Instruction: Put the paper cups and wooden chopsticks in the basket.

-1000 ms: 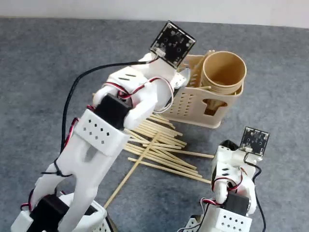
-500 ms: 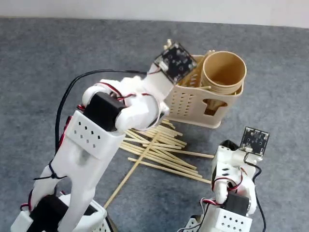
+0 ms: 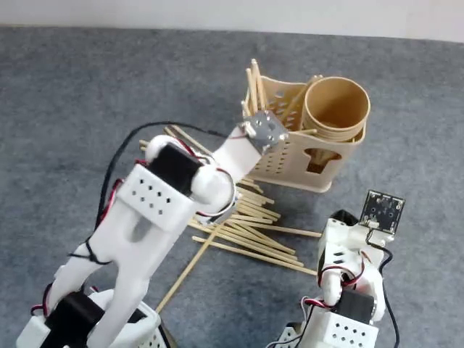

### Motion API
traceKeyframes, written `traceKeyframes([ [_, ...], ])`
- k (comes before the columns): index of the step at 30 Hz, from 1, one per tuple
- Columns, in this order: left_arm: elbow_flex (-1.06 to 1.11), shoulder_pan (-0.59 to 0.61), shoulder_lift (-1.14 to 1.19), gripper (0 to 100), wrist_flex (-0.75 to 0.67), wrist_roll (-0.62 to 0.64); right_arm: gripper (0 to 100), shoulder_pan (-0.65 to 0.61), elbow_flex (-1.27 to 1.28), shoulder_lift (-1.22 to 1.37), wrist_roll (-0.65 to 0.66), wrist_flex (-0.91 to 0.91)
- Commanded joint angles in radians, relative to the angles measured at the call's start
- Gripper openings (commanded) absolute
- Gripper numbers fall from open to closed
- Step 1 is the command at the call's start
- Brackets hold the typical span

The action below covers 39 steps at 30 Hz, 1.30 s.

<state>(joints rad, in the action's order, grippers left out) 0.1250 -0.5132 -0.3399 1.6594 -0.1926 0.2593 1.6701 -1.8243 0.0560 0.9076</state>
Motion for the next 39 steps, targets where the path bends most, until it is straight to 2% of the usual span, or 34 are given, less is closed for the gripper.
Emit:
traceKeyframes([
  [1, 0.160, 0.016, -0.004, 13, -0.170, -0.006, 1.4, -0.007, 0.124, -0.012, 0.002, -0.002],
  [9, 0.461, 0.016, 0.001, 13, -0.517, 0.000, 1.4, -0.007, 0.124, -0.012, 0.002, -0.002],
  [16, 0.567, 0.018, 0.022, 13, -0.646, 0.002, 1.4, -0.007, 0.124, -0.012, 0.002, -0.002],
  [22, 0.509, 0.061, 0.157, 13, -0.654, 0.002, 1.4, -0.007, 0.124, -0.012, 0.002, -0.002],
  [35, 0.495, 0.051, 0.282, 12, -0.660, 0.049, 1.4, -0.007, 0.124, -0.012, 0.002, -0.002],
  [39, 0.470, 0.050, 0.306, 5, -0.654, 0.049, 1.4, -0.007, 0.124, -0.012, 0.002, -0.002],
])
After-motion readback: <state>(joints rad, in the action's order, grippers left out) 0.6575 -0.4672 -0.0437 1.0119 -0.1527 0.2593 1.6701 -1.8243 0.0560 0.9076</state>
